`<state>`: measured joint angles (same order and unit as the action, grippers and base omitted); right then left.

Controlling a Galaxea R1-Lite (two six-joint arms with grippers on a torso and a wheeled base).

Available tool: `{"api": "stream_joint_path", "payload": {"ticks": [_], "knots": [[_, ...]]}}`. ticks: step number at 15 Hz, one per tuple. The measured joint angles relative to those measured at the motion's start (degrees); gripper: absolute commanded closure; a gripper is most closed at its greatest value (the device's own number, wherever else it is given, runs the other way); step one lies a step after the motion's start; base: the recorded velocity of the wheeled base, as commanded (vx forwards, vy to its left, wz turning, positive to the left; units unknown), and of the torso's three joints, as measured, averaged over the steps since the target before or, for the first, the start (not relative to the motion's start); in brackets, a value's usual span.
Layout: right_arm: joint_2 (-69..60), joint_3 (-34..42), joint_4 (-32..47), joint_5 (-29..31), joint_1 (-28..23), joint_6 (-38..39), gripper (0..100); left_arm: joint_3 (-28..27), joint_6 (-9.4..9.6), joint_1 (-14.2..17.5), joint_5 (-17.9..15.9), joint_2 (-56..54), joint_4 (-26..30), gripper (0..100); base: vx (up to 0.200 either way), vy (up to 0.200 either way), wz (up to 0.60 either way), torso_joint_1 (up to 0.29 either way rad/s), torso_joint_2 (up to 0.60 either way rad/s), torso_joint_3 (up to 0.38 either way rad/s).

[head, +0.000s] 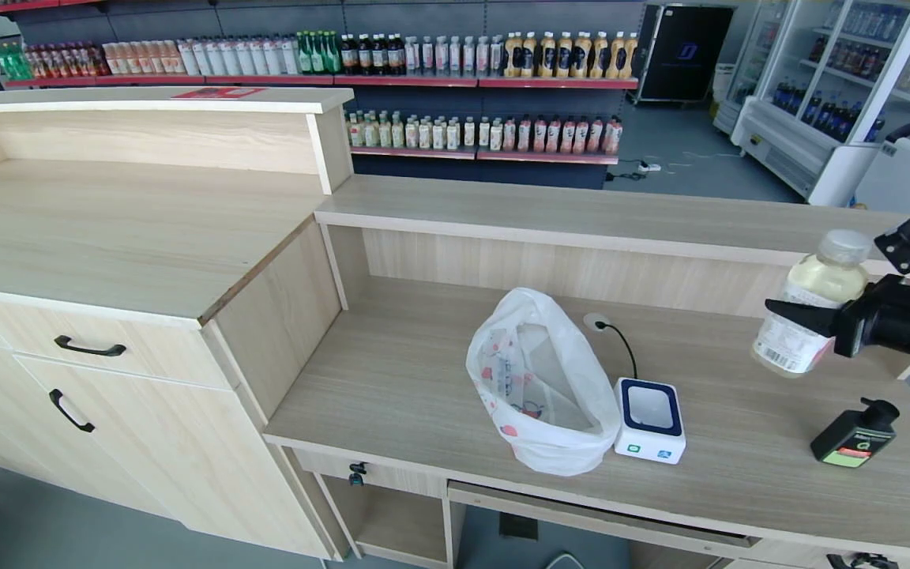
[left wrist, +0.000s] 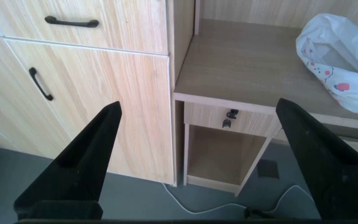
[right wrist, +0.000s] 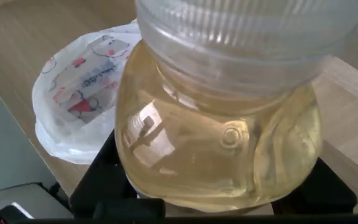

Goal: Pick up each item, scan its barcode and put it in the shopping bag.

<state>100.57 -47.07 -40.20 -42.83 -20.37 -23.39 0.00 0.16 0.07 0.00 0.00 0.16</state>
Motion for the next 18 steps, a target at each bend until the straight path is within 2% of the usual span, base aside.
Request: {"api": "stream_joint_path", "payload": {"ticks": [2, 3, 4, 5, 8, 9, 13, 15, 18], "knots": [[-3.69, 0.82, 2.63, 18.80, 0.37, 7.33, 100, 0.00, 0.00, 0.00, 0.00, 0.00, 0.00, 0, 0.000, 0.000, 0.00, 0.000, 0.00, 0.000], [-4.88, 1.65, 2.08, 26.21, 1.39, 8.48, 100, 0.00, 0.00, 0.00, 0.00, 0.00, 0.00, 0, 0.000, 0.000, 0.00, 0.000, 0.00, 0.000], [-5.90, 3.33, -1.06, 30.45, 2.77, 7.85, 100, 0.00, 0.00, 0.00, 0.00, 0.00, 0.00, 0, 0.000, 0.000, 0.00, 0.000, 0.00, 0.000], [-6.67, 5.23, -4.73, 31.56, 3.89, 5.30, 100, 0.00, 0.02, 0.00, 0.00, 0.00, 0.00, 0, 0.000, 0.000, 0.00, 0.000, 0.00, 0.000], [-7.77, 8.01, -8.27, 31.88, 4.94, -4.33, 100, 0.00, 0.02, 0.00, 0.00, 0.00, 0.00, 0, 0.000, 0.000, 0.00, 0.000, 0.00, 0.000], [-7.91, 8.27, -8.66, 31.28, 5.18, -5.72, 100, 0.00, 0.02, 0.02, 0.00, 0.00, 0.00, 0, 0.000, 0.000, 0.60, 0.002, 0.01, 0.002], [-6.28, 7.17, -17.85, 31.81, 10.23, -6.00, 100, 0.00, 0.02, 0.00, 0.00, 0.00, -0.02, 0, 0.000, 0.000, 0.60, -0.005, 0.00, 0.004], [-3.52, 4.43, -18.26, 33.74, 13.68, -5.69, 100, 0.00, 0.00, 0.02, 0.00, 0.00, 0.02, 0, 0.000, 0.000, 0.30, 0.006, 0.00, -0.001], [1.99, -0.69, -18.25, 34.76, 17.63, 2.62, 100, 0.00, 0.02, 0.02, 0.00, 0.00, 0.00, 0, 0.000, 0.000, 0.00, 0.000, 0.00, 0.000]]}}
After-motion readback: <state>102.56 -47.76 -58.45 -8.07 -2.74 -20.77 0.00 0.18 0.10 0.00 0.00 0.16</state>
